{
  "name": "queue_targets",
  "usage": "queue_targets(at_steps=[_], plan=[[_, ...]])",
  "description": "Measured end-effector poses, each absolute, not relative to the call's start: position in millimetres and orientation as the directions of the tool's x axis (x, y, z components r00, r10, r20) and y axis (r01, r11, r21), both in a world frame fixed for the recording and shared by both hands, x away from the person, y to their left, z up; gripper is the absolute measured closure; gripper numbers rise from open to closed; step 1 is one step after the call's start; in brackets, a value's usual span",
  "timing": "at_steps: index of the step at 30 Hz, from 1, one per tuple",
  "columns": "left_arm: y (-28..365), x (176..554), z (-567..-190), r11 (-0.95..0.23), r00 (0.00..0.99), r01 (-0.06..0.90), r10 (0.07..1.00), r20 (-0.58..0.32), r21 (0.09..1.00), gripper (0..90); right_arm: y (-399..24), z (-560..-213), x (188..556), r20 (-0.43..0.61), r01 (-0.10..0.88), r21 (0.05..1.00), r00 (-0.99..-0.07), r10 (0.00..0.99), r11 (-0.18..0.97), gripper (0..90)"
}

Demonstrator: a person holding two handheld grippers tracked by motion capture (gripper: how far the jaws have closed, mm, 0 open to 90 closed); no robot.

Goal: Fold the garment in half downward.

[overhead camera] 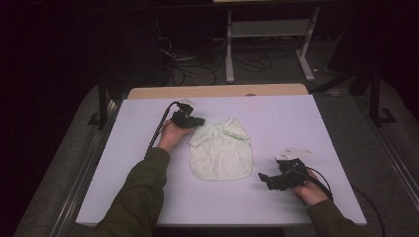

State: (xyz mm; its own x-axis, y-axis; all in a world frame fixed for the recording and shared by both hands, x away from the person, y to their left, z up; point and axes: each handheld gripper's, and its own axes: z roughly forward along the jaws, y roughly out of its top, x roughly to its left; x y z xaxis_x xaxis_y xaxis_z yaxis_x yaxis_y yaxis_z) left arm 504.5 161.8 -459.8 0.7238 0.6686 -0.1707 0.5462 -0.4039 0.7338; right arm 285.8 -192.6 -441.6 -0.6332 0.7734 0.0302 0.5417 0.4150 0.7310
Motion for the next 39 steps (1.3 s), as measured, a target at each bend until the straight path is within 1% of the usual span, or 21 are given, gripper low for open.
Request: queue_targets(at_steps=[5,14,18,20,24,39], plan=[[160,503,-459,-0.41,0.724,0.54,0.672,-0.157,0.735,87.8,-189,-437,292,0.033,0.539,0.743,-0.621,0.783,0.396,12.9],[160,503,-459,-0.42,0.73,0.53,0.668,-0.145,0.736,87.8,-182,-432,307,0.026,0.534,0.739,-0.631,0.776,0.41,11.7],[160,503,-459,-0.426,0.733,0.526,0.665,-0.139,0.736,87.8,-181,-429,317,0.038,0.53,0.743,-0.644,0.764,0.409,9.1],[160,503,-459,-0.429,0.735,0.525,0.663,-0.138,0.735,87.8,-180,-428,320,0.055,0.535,0.747,-0.641,0.765,0.394,8.4],[160,503,-459,-0.426,0.736,0.525,0.662,-0.142,0.737,87.8,-179,-426,328,0.058,0.544,0.739,-0.638,0.768,0.397,7.7],[160,503,-459,-0.428,0.736,0.525,0.663,-0.139,0.736,87.9,-173,-416,353,0.092,0.535,0.756,-0.656,0.749,0.376,8.5]])
